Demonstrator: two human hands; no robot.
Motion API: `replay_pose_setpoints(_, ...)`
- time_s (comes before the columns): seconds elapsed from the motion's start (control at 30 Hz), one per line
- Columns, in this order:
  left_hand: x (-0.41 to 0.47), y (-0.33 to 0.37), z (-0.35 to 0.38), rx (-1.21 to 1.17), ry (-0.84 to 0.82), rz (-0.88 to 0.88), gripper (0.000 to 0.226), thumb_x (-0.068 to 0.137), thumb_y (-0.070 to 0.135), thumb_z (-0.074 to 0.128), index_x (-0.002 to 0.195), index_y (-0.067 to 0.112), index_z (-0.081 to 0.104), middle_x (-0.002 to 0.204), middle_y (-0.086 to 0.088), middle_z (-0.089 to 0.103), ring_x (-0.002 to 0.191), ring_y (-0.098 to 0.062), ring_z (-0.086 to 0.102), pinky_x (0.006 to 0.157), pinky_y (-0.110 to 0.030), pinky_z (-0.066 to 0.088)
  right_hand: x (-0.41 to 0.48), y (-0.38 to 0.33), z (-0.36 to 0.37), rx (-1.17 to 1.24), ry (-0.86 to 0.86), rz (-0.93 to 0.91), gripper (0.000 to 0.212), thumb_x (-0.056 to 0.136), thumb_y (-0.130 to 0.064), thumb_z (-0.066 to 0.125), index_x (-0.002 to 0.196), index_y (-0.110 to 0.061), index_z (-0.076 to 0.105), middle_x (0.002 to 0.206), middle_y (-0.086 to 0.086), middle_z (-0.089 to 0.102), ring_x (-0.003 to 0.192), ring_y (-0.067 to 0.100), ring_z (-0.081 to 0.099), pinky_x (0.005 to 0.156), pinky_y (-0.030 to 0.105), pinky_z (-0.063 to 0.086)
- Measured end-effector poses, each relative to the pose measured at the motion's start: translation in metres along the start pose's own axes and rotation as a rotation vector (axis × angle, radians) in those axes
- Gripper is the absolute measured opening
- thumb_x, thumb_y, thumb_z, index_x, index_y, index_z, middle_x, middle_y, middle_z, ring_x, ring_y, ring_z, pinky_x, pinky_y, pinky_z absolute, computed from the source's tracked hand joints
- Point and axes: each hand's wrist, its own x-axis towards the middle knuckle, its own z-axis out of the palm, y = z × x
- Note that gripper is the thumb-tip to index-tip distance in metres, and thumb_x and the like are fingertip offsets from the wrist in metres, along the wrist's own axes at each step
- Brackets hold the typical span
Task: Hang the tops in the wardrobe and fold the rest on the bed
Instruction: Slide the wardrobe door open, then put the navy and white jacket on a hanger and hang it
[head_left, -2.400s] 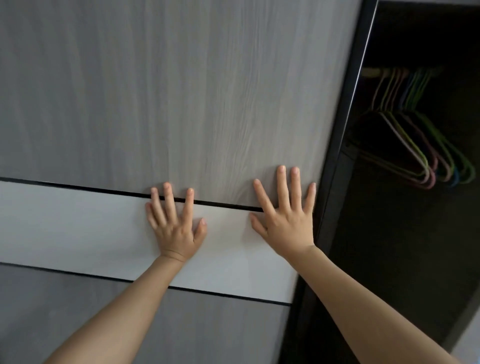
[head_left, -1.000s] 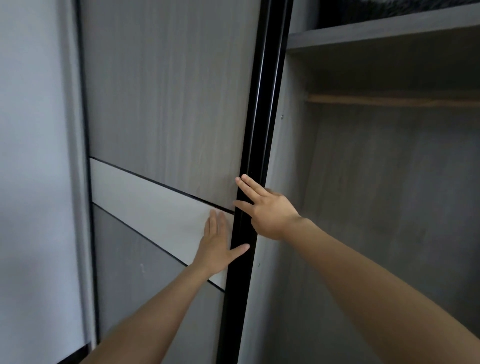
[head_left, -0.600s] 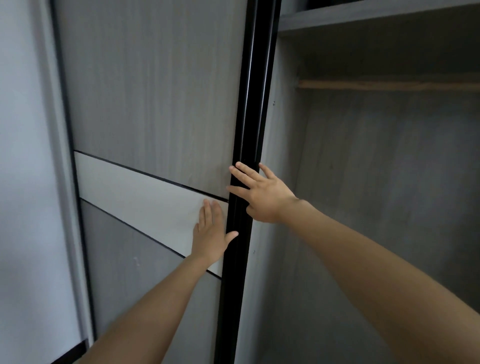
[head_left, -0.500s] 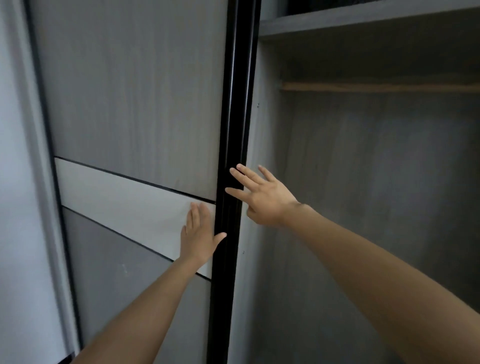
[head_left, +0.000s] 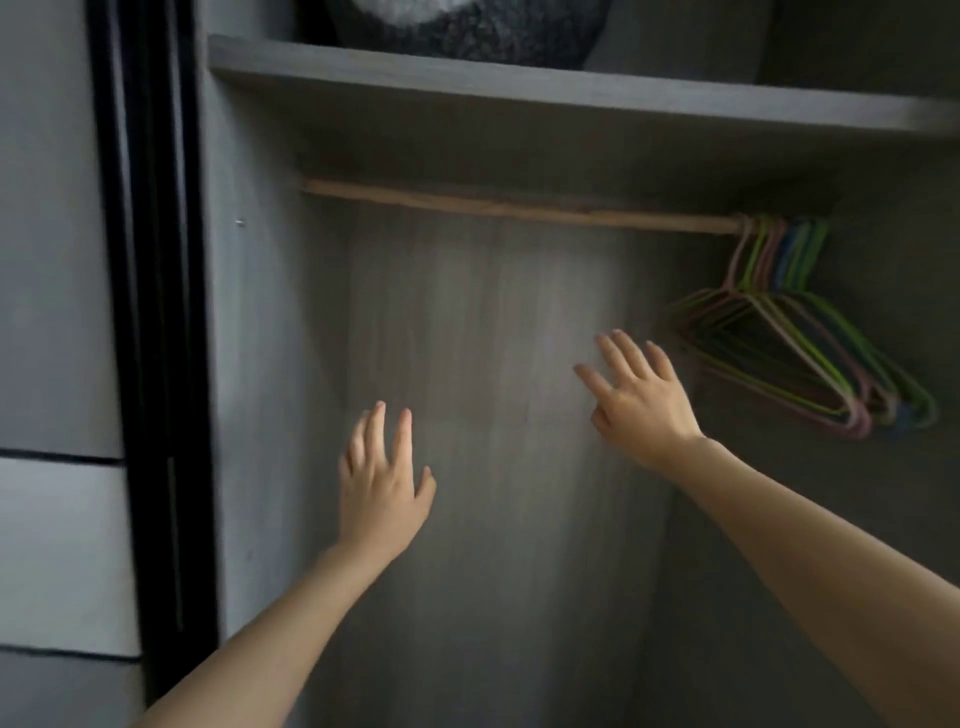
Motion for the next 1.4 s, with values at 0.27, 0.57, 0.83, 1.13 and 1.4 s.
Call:
replay_pose_setpoints(0.27,0.017,0.09,0.054,-0.098,-0.07,0.143,0.07,0.057,0.028,0.063,0.121,0.007,0.042,0.118,-0.031,0.058,0.109,-0.036,0.036,0.071,-0.056,0.051,-0.067,0.126,-0.001,-0.052,-0.054,0.418,0.052,0.075,-0.016,0.071,0.122,-0.001,0.055,0.125,0.027,0.051,0.118,0.043,0.046,0.088,0.051,0.04)
replay_pose_setpoints(0.57,0.018,0.143,0.091,-0.119,-0.076,0.157,0.058,0.07,0.037,0.042,0.12,0.008,0.045,0.115,-0.029,0.059,0.108,-0.039,0.042,0.07,-0.053,0.053,-0.1,0.173,0.009,0.005,-0.207,0.584,0.038,0.096,-0.033,0.043,0.124,-0.008,0.038,0.116,0.014,0.054,0.104,0.034,0.055,0.068,0.035,0.038)
replay_pose_setpoints(0.83,0.012,0.163,0.11,-0.203,0.004,0.188,0.056,0.071,0.035,0.037,0.12,0.008,0.043,0.115,-0.03,0.059,0.109,-0.035,0.038,0.072,-0.053,0.052,-0.101,0.179,0.025,0.053,-0.282,0.625,0.023,0.095,-0.011,0.039,0.118,-0.01,0.038,0.1,0.013,0.065,0.09,0.033,0.062,0.061,0.031,0.036)
replay_pose_setpoints(1.13,0.046,0.161,0.137,-0.295,0.015,0.206,0.055,0.071,0.036,0.037,0.118,0.01,0.044,0.116,-0.028,0.059,0.109,-0.033,0.038,0.073,-0.053,0.051,-0.072,0.168,0.042,0.051,-0.262,0.661,0.02,0.097,-0.029,0.041,0.107,-0.011,0.045,0.103,0.012,0.065,0.096,0.033,0.061,0.063,0.031,0.035)
replay_pose_setpoints(1.4,0.068,0.137,0.157,-0.395,0.036,0.23,0.054,0.072,0.036,0.038,0.12,0.011,0.043,0.115,-0.025,0.06,0.109,-0.032,0.04,0.074,-0.051,0.052,-0.024,0.145,0.048,0.05,-0.19,0.832,0.004,0.093,-0.008,0.042,0.096,-0.011,0.04,0.099,0.014,0.066,0.09,0.034,0.063,0.061,0.031,0.034)
